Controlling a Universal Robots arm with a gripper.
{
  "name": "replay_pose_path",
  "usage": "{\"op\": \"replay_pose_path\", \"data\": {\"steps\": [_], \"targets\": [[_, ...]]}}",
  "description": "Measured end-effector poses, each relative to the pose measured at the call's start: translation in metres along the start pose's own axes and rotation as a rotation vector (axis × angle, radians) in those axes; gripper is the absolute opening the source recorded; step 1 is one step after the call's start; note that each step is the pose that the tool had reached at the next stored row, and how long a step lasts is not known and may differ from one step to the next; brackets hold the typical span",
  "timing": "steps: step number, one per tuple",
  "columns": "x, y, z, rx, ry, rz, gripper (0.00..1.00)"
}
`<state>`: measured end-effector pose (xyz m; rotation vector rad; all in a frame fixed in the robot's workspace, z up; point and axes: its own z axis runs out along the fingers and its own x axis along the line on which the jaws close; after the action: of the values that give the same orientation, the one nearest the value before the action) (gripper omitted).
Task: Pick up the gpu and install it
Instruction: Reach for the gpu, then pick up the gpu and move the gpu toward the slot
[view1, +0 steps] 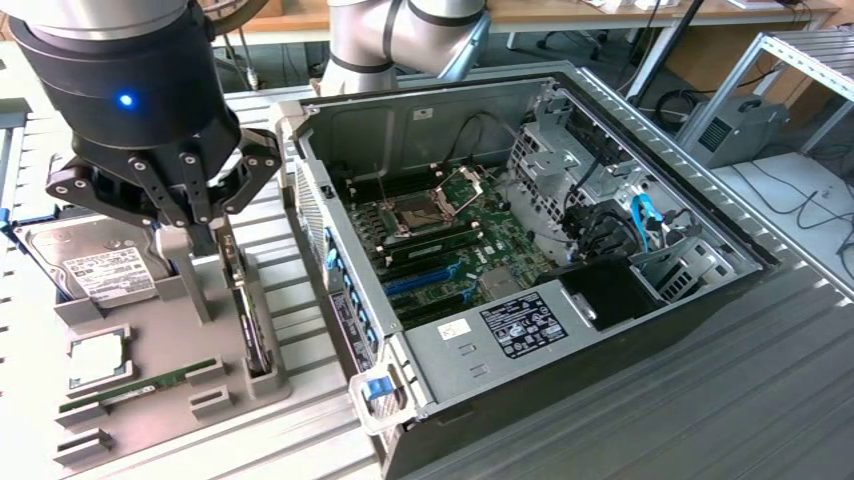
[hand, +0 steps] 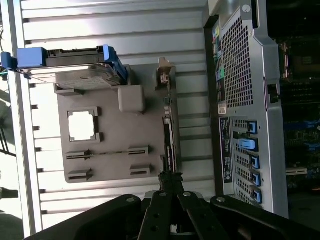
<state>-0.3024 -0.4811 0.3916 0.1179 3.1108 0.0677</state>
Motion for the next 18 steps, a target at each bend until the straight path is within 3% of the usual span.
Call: {"op": "replay_pose_path", "data": {"steps": [11,18], "targets": [[-0.002,-0.0209,-0.0008,0.0018,-0.0001,0.000,0.11],[-0.002,-0.0211,-0.0008,0.0019,-0.0001,0.000,0.11]]}}
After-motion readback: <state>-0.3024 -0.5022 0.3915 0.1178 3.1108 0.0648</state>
